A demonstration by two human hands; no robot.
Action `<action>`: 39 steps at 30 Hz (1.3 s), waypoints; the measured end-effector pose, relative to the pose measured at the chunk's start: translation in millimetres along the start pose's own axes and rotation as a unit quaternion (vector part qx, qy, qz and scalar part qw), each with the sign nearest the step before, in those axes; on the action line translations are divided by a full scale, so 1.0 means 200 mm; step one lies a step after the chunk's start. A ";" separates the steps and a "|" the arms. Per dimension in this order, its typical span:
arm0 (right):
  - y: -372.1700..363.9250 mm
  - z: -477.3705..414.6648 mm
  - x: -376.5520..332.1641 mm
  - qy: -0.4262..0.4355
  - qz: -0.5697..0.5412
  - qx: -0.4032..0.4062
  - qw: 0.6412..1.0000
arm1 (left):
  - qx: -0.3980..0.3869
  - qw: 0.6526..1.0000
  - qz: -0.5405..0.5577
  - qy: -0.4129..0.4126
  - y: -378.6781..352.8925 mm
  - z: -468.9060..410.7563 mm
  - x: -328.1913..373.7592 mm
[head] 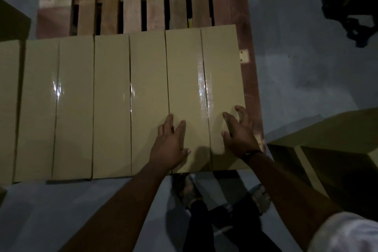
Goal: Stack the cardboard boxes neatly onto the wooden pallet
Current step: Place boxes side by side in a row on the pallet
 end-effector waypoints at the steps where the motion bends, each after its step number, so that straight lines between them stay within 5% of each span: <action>1: 0.01 0.00 0.00 0.004 0.002 -0.002 1.000 | -0.001 1.000 -0.011 -0.004 -0.01 0.01 -0.01; 16: 0.00 0.24 -0.05 0.004 0.176 -0.112 0.978 | -0.029 0.993 -0.109 -0.046 -0.12 0.25 -0.04; 31: -0.25 0.59 0.11 0.061 0.208 -0.020 0.976 | 0.060 0.993 -0.046 -0.089 -0.22 0.43 -0.21; 39: -0.27 0.71 0.25 0.024 0.109 -0.003 0.994 | 0.058 0.991 -0.063 -0.101 -0.19 0.42 -0.22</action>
Point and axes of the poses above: each hand's wrist, its own z-axis away from the middle knuckle, its own y-axis out of the back of the hand, x = y × z, the point moved 5 cm from there along -z, towards the middle knuckle, and after that the axes turned 15 degrees about z, right-handed, at the moved point
